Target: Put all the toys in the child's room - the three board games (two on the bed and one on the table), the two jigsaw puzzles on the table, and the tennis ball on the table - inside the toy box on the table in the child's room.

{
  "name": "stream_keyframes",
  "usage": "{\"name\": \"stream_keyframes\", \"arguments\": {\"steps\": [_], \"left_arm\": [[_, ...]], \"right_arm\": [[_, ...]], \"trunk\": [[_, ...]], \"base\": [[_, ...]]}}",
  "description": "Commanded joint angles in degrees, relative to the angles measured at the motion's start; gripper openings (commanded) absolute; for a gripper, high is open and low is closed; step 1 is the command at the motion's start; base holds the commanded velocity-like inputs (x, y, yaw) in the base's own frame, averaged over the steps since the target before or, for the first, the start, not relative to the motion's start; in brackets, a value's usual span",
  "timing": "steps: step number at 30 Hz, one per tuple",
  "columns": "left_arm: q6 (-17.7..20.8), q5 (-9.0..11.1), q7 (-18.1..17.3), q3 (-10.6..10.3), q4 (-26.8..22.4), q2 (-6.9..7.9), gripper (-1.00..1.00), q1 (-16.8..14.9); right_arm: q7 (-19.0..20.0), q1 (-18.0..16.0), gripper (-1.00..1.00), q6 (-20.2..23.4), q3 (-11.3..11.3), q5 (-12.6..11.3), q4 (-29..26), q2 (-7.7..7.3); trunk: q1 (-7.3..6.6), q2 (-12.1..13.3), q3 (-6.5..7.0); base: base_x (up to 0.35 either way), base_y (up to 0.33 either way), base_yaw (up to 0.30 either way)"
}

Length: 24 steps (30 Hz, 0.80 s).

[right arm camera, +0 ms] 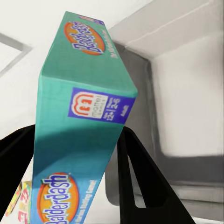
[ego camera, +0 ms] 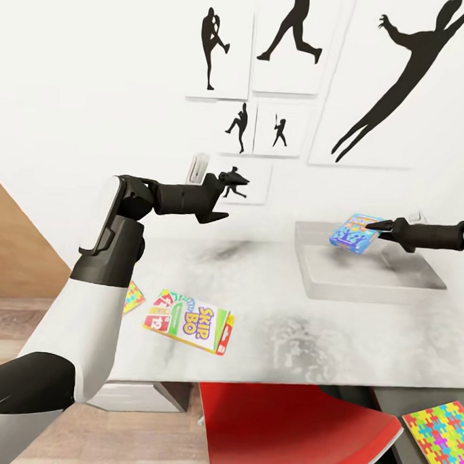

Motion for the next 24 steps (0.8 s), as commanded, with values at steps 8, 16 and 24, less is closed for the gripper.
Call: {"name": "stream_keyframes", "arguments": {"steps": [8,16,24], "left_arm": [[0.0,0.5,0.6,0.1,0.2,-0.03,1.0,-0.1],[0.0,0.5,0.6,0.1,0.3,-0.03,1.0,-0.1],[0.0,0.4,0.6,0.1,0.4,-0.03,1.0,-0.1]], "right_arm": [[-7.5,0.2,-1.0,0.2,0.0,-1.0,0.2,-0.05],[-12.0,0.3,-1.0,0.1,-0.1,-4.3,0.2,-0.11],[-15.7,0.3,-1.0,0.1,-3.9,-5.4,0.2,-0.13]], "trunk": [[0.03,-0.1,-0.85],[0.03,-0.1,-1.6],[0.03,-0.1,-2.35]], "base": [[0.0,0.0,0.0],[0.0,0.0,0.0],[0.0,0.0,0.0]]}}
